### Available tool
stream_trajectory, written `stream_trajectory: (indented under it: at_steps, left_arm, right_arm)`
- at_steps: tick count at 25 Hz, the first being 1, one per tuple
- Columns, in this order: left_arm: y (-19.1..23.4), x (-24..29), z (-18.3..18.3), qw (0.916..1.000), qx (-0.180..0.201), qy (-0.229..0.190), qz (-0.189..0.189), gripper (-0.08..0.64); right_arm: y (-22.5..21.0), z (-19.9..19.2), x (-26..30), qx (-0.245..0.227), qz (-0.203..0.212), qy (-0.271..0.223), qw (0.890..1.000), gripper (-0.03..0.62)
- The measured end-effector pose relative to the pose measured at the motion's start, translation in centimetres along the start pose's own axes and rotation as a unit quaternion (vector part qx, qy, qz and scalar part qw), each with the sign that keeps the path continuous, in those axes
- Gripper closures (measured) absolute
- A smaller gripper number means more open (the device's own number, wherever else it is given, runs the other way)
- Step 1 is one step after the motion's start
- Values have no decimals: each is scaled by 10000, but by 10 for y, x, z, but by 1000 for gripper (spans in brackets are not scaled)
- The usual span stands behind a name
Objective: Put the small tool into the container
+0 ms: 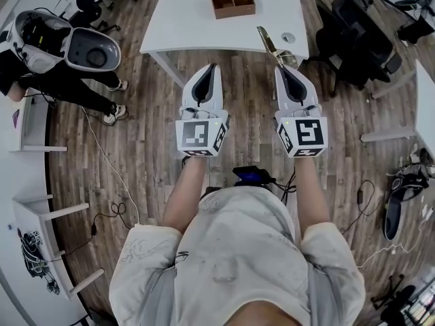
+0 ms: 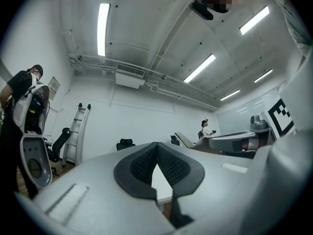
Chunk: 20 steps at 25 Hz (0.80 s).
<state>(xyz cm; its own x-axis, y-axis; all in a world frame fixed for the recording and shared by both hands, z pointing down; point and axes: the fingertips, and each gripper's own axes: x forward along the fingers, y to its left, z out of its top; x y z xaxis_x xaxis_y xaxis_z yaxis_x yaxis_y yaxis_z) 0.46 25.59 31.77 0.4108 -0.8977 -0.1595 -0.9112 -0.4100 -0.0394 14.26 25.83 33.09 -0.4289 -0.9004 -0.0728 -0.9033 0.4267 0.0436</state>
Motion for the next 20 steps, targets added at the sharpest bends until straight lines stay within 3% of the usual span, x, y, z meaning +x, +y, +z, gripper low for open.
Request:
stream_trajectory:
  at_steps: [10,20]
  left_arm:
    - [5,114,-20,9999,98,63,101,561]
    - [94,229,-46,10000,20,20,83,561]
  right_arm:
    - [-89,-14,81,81,102,-18,9999,583]
    - [-118,-32,223,-7,145,105,9998,583]
